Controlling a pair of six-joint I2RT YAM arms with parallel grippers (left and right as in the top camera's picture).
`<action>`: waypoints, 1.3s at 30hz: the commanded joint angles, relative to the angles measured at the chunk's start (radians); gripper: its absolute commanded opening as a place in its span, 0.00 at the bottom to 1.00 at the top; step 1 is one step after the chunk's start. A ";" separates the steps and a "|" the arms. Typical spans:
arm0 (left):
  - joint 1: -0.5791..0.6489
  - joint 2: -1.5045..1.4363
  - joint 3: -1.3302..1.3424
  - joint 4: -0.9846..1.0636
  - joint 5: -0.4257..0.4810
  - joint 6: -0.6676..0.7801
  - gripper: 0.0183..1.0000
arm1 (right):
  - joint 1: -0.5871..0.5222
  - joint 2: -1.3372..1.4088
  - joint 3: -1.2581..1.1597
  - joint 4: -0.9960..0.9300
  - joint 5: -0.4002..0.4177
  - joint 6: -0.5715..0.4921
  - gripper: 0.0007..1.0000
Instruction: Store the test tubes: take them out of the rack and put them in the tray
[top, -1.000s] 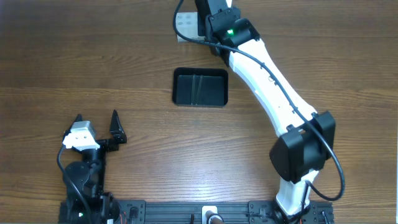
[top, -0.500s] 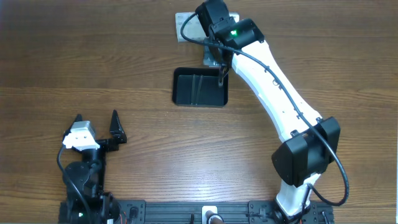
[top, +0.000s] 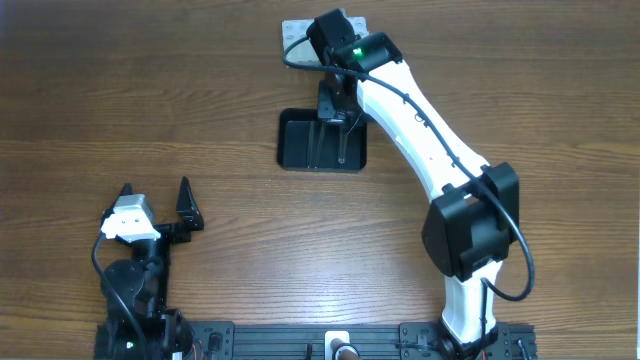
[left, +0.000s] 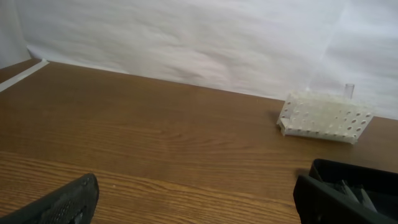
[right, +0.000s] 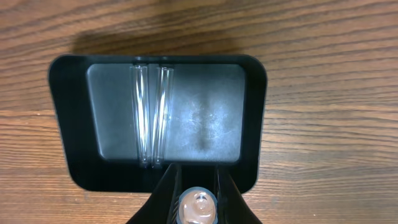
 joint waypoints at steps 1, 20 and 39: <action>0.005 -0.009 -0.004 -0.003 0.013 0.014 1.00 | -0.011 0.047 0.017 0.014 -0.012 0.014 0.02; 0.005 -0.009 -0.004 -0.003 0.013 0.014 1.00 | -0.024 0.152 0.017 0.097 -0.012 0.014 0.02; 0.005 -0.009 -0.004 -0.003 0.013 0.014 1.00 | -0.031 0.253 0.017 0.161 -0.008 0.040 0.07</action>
